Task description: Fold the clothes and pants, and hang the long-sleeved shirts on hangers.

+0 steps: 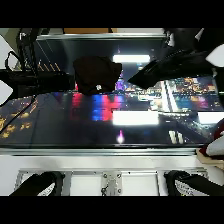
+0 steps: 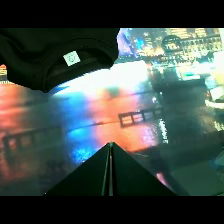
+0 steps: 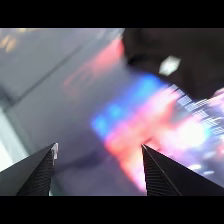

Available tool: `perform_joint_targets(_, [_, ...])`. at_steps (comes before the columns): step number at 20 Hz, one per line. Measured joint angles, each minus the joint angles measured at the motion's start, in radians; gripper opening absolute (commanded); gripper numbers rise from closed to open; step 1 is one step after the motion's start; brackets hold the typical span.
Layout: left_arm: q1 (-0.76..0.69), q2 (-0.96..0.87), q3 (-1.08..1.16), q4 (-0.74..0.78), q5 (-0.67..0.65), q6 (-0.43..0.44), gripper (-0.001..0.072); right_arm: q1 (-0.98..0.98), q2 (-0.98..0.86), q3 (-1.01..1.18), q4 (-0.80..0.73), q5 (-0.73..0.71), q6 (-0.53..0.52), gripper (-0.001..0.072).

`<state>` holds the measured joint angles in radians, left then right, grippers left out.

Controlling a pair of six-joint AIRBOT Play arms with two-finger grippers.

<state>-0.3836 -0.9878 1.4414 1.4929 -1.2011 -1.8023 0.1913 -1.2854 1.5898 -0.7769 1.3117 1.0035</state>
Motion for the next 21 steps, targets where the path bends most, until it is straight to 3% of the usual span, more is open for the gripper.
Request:
perform_joint_targets(4, [0.0,0.0,0.0,0.0,0.0,0.0,0.0016,0.086,-0.06,-0.013,-0.026,0.017,0.016,0.0578])
perform_joint_targets(5, [0.0,0.0,0.0,0.0,0.0,0.0,0.0016,0.095,-0.066,-0.014,-0.031,0.018,0.018,0.0446])
perform_joint_targets(6, [0.0,0.0,0.0,0.0,0.0,0.0,0.0016,0.101,-0.071,-0.015,-0.033,0.02,0.018,0.0133])
perform_joint_targets(7, [0.0,0.0,0.0,0.0,0.0,0.0,0.0017,0.106,-0.074,-0.016,-0.033,0.022,0.018,0.0024])
perform_joint_targets(21, [0.0,0.0,0.0,0.0,0.0,0.0,0.0017,0.117,-0.082,-0.016,-0.039,0.036,0.022,0.002])
